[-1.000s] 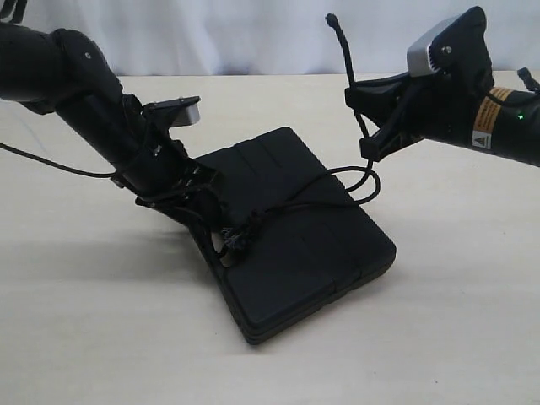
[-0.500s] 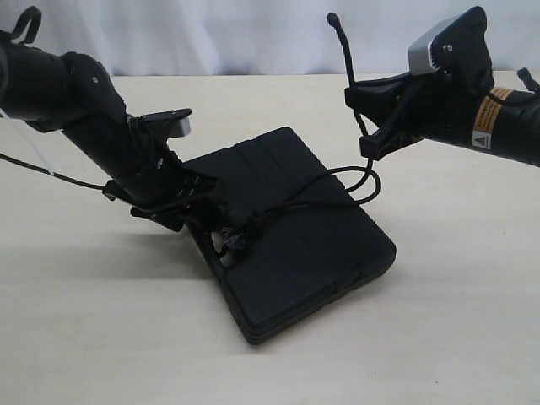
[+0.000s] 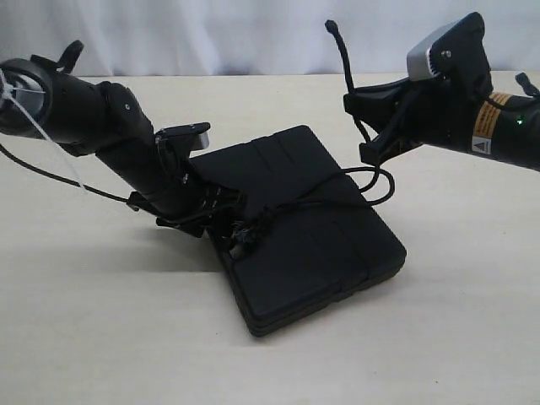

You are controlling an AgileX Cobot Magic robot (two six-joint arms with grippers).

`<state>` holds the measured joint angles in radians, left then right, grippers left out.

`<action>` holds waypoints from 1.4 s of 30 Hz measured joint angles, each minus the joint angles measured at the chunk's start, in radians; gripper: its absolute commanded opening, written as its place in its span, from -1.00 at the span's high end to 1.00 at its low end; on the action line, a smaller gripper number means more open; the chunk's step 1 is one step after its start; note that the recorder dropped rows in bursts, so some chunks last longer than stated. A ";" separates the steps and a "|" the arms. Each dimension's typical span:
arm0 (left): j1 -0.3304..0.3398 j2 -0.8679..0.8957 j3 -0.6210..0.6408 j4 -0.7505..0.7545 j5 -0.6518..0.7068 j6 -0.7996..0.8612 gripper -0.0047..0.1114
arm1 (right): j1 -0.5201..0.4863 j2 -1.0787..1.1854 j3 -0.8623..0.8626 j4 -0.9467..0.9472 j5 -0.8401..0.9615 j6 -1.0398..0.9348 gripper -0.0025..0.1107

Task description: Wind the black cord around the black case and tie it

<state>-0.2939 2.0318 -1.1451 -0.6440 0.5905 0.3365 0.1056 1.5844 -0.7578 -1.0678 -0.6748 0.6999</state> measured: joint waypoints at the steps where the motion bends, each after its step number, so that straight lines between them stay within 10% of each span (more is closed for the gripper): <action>1: 0.005 0.000 -0.003 0.000 -0.002 0.010 0.92 | 0.000 0.000 0.000 0.000 0.000 0.001 0.88; 15: 0.261 -0.100 0.015 0.086 0.035 0.086 0.92 | -0.123 0.000 0.005 0.133 -0.010 0.023 0.88; 33: 0.377 -0.102 0.064 0.068 -0.007 0.088 0.92 | -0.172 0.000 0.128 0.839 0.045 -0.270 0.88; 42: 0.410 -0.108 0.142 0.021 -0.108 0.090 0.92 | -0.292 0.000 0.132 0.877 0.178 -0.334 0.88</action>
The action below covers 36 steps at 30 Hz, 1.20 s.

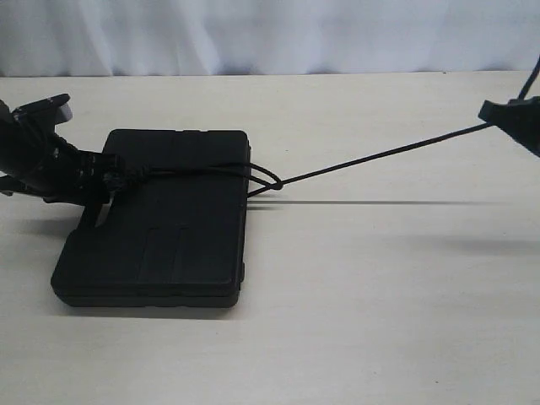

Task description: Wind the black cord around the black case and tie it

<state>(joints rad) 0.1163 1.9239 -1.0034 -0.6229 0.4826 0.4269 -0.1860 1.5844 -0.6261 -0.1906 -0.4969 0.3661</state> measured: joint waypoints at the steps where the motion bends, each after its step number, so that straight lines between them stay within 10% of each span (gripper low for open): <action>1: 0.000 -0.002 0.002 -0.005 0.002 0.002 0.92 | -0.013 0.002 0.002 -0.005 0.010 -0.002 0.88; 27: -0.004 -0.083 0.008 -0.027 0.014 0.021 0.92 | -0.062 0.082 0.007 0.095 0.043 -0.186 0.87; 36: -0.011 -0.083 0.012 -0.025 -0.084 0.016 0.61 | -0.091 0.082 0.001 0.178 0.036 -0.194 0.23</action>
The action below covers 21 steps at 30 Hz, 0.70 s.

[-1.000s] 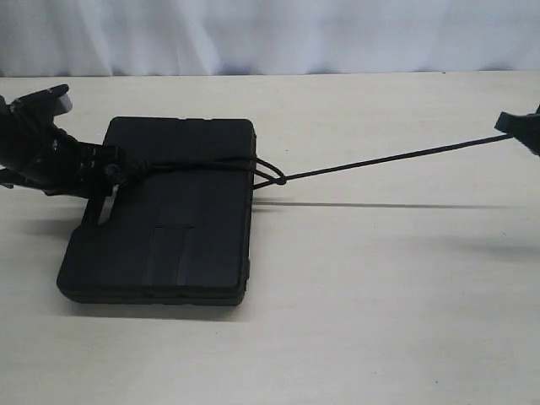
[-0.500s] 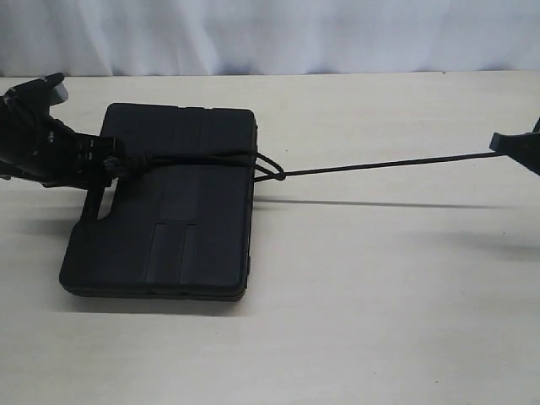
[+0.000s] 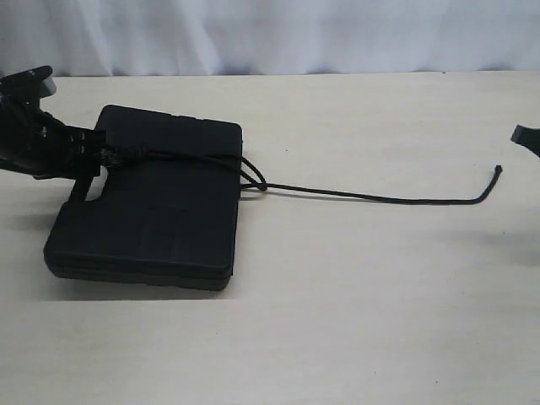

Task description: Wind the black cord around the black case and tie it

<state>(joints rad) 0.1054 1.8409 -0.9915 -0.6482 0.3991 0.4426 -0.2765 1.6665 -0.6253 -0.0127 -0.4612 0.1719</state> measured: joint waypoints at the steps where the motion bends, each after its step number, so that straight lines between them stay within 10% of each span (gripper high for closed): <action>1: -0.005 0.000 0.000 0.003 -0.011 0.000 0.52 | 0.000 0.000 0.000 0.000 0.000 0.000 0.15; 17: -0.022 -0.007 -0.017 -0.014 -0.049 0.000 0.09 | 0.004 -0.022 -0.095 0.004 0.188 0.000 -0.08; 21: -0.022 -0.007 -0.109 0.020 0.072 0.000 0.32 | 0.048 -0.022 -0.125 -0.001 0.264 0.000 0.27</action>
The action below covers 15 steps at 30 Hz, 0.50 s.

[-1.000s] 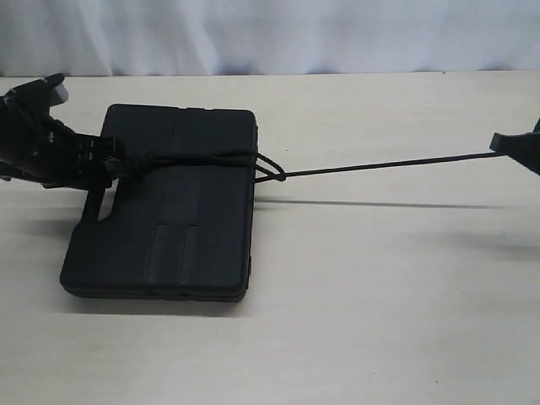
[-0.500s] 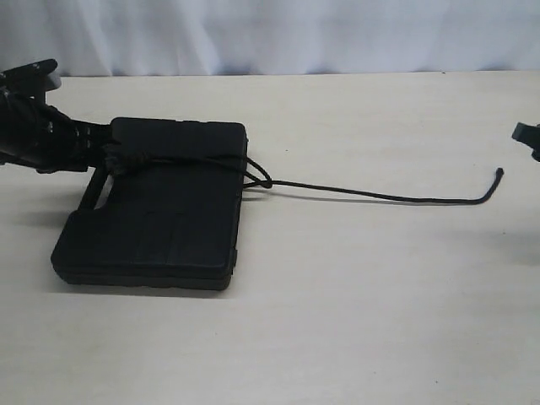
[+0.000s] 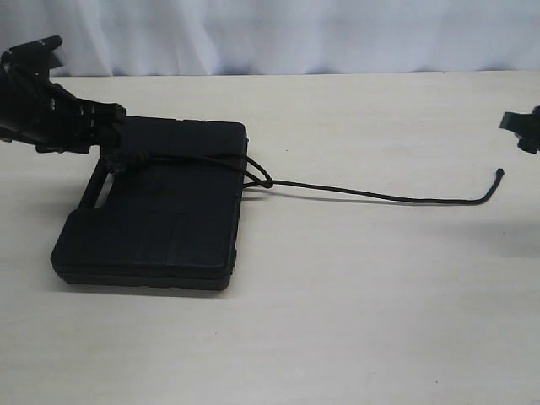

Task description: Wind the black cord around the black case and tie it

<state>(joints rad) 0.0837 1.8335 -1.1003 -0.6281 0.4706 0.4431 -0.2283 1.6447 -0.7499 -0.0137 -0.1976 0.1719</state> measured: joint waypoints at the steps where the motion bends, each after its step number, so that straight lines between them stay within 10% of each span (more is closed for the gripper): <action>1: 0.000 -0.002 -0.022 0.014 0.036 0.000 0.48 | 0.016 0.000 -0.011 -0.015 0.026 0.000 0.47; 4: 0.000 -0.018 -0.081 0.046 0.161 0.000 0.92 | 0.095 0.000 -0.066 -0.091 0.145 0.000 0.87; 15: -0.089 -0.198 0.054 0.331 0.275 -0.149 0.92 | 0.312 -0.026 -0.310 -0.181 0.914 -0.082 0.88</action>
<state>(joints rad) -0.0050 1.6356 -1.0463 -0.2969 0.7453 0.2937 0.0836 1.6184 -1.0601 -0.1947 0.7169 0.0902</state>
